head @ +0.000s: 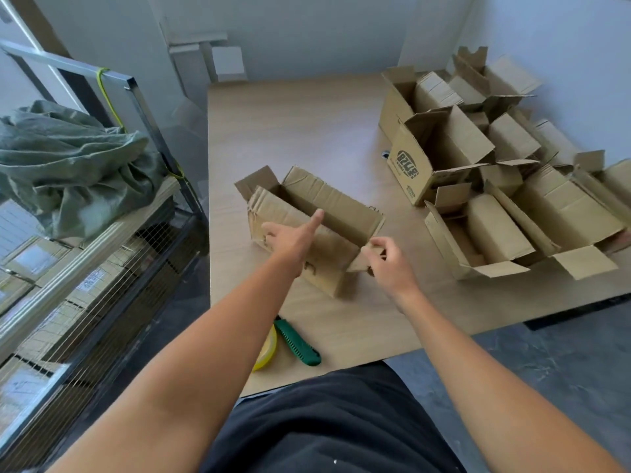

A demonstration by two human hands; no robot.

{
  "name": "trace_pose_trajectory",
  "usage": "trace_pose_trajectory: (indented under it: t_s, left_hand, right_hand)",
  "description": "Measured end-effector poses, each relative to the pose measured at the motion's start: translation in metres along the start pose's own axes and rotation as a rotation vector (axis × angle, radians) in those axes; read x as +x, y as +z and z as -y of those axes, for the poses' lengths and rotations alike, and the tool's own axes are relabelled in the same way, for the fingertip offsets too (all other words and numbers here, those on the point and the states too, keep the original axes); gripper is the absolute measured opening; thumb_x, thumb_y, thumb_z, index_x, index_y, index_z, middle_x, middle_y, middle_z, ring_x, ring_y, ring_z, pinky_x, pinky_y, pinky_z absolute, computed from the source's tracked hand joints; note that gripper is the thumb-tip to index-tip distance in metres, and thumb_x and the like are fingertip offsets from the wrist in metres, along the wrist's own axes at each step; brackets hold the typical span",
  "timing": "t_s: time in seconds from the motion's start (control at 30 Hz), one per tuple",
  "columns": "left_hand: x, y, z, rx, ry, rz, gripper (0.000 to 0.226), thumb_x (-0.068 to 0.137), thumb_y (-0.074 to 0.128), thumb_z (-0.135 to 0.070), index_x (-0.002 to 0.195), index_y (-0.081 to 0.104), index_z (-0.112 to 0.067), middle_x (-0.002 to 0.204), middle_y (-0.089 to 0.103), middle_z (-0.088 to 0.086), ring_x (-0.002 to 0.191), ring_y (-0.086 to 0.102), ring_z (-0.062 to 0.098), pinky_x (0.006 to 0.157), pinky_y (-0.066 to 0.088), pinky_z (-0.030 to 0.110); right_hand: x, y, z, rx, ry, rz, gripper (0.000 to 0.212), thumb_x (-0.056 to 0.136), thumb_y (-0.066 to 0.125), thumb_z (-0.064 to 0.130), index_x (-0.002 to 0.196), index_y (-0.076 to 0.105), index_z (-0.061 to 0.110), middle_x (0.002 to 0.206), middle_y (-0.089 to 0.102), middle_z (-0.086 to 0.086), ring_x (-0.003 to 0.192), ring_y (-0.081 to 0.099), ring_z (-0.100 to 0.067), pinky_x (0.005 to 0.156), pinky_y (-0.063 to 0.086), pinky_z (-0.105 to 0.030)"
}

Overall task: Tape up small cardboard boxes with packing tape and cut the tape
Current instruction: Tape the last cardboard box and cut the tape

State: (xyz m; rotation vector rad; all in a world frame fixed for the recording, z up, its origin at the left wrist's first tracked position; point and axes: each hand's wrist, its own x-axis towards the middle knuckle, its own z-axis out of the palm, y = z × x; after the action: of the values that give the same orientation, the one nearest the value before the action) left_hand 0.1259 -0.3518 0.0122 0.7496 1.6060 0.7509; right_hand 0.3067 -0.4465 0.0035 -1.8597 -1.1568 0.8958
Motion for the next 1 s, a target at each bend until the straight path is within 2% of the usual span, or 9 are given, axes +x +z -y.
trace_pose_trajectory:
  t_s: [0.17, 0.27, 0.33, 0.4, 0.47, 0.53, 0.67, 0.83, 1.0]
  left_hand:
    - [-0.006, 0.018, 0.0, 0.278, 0.035, -0.058, 0.123, 0.079, 0.069, -0.045, 0.153, -0.027, -0.025, 0.168, -0.011, 0.007, 0.145, 0.024, 0.044, 0.072, 0.048, 0.038]
    - [-0.004, 0.008, 0.003, 0.061, 0.096, 0.006, 0.079, 0.079, 0.052, -0.025, 0.151, 0.022, -0.018, 0.154, 0.034, 0.014, 0.126, 0.047, 0.038, 0.092, 0.053, 0.044]
    - [-0.005, -0.002, 0.012, -0.068, 0.131, 0.051, 0.037, 0.082, 0.043, -0.012, 0.118, 0.048, -0.013, 0.117, 0.057, 0.013, 0.091, 0.059, 0.027, 0.066, 0.059, 0.033]
    - [-0.002, -0.014, 0.022, -0.125, 0.175, 0.096, 0.048, 0.088, 0.041, -0.004, 0.134, 0.043, -0.017, 0.114, 0.059, 0.006, 0.092, 0.061, 0.021, 0.065, 0.057, 0.032]
    - [0.003, -0.022, 0.032, -0.031, 0.298, 0.068, 0.074, 0.094, 0.045, -0.002, 0.157, 0.015, -0.028, 0.138, 0.048, -0.003, 0.115, 0.057, 0.017, 0.093, 0.053, 0.033]
    - [0.011, -0.02, 0.039, 0.211, 0.455, 0.008, 0.078, 0.099, 0.047, -0.009, 0.16, 0.004, -0.03, 0.161, 0.022, -0.003, 0.144, 0.032, 0.017, 0.116, 0.024, 0.028]
    - [0.025, 0.003, 0.05, 0.435, 0.378, 0.104, 0.088, 0.097, 0.055, -0.053, 0.16, -0.002, -0.032, 0.167, -0.012, -0.01, 0.151, -0.001, 0.005, 0.112, 0.006, 0.026]
    - [0.05, 0.033, 0.02, 0.17, 0.281, 0.011, 0.095, 0.083, 0.071, -0.025, 0.158, 0.015, -0.039, 0.163, 0.025, -0.01, 0.147, 0.029, 0.015, 0.114, 0.03, 0.031]
    - [0.124, 0.091, -0.063, 0.249, 0.293, -0.056, 0.095, 0.077, 0.073, -0.021, 0.157, 0.023, -0.03, 0.16, 0.034, -0.004, 0.145, 0.034, 0.019, 0.114, 0.03, 0.029]
  right_hand:
    - [-0.016, -0.004, 0.0, -0.41, 0.015, 0.063, 0.041, 0.088, 0.068, 0.045, 0.125, 0.057, 0.03, 0.138, 0.031, -0.008, 0.13, 0.035, -0.032, 0.109, 0.038, -0.04]
    - [-0.011, -0.021, 0.01, -0.783, -0.207, 0.002, 0.05, 0.087, 0.065, 0.046, 0.132, 0.052, 0.029, 0.162, 0.005, -0.004, 0.15, 0.001, -0.033, 0.12, 0.021, -0.049]
    - [0.001, -0.026, 0.023, -0.83, -0.357, 0.082, 0.06, 0.089, 0.061, 0.04, 0.144, 0.043, 0.027, 0.166, 0.01, -0.006, 0.154, -0.002, -0.029, 0.124, 0.012, -0.046]
    - [0.018, -0.028, 0.037, -0.81, -0.308, 0.245, 0.071, 0.089, 0.059, 0.039, 0.154, 0.031, 0.032, 0.168, 0.004, -0.006, 0.155, -0.002, -0.03, 0.124, 0.011, -0.046]
    - [0.038, -0.029, 0.042, -0.889, -0.219, 0.376, 0.081, 0.09, 0.059, 0.048, 0.159, 0.019, 0.035, 0.169, -0.012, -0.003, 0.155, -0.011, -0.03, 0.124, 0.008, -0.048]
    - [0.055, -0.029, 0.038, -0.9, -0.152, 0.433, 0.094, 0.089, 0.058, 0.062, 0.162, 0.008, 0.029, 0.168, -0.017, -0.002, 0.155, -0.012, -0.027, 0.125, 0.008, -0.048]
    - [0.065, -0.019, 0.01, -0.62, -0.036, 0.498, 0.114, 0.083, 0.062, 0.072, 0.161, -0.008, 0.027, 0.169, -0.014, 0.004, 0.155, -0.006, -0.016, 0.126, 0.01, -0.044]
    - [0.096, -0.015, 0.003, -0.66, -0.1, 0.428, 0.107, 0.085, 0.048, 0.078, 0.16, -0.012, 0.03, 0.168, -0.019, 0.005, 0.155, -0.013, -0.018, 0.124, 0.007, -0.045]
    - [0.204, -0.058, 0.049, -0.898, -0.398, 0.156, 0.084, 0.096, 0.049, 0.057, 0.159, 0.022, 0.009, 0.168, 0.008, -0.016, 0.155, -0.004, -0.03, 0.127, 0.005, -0.044]
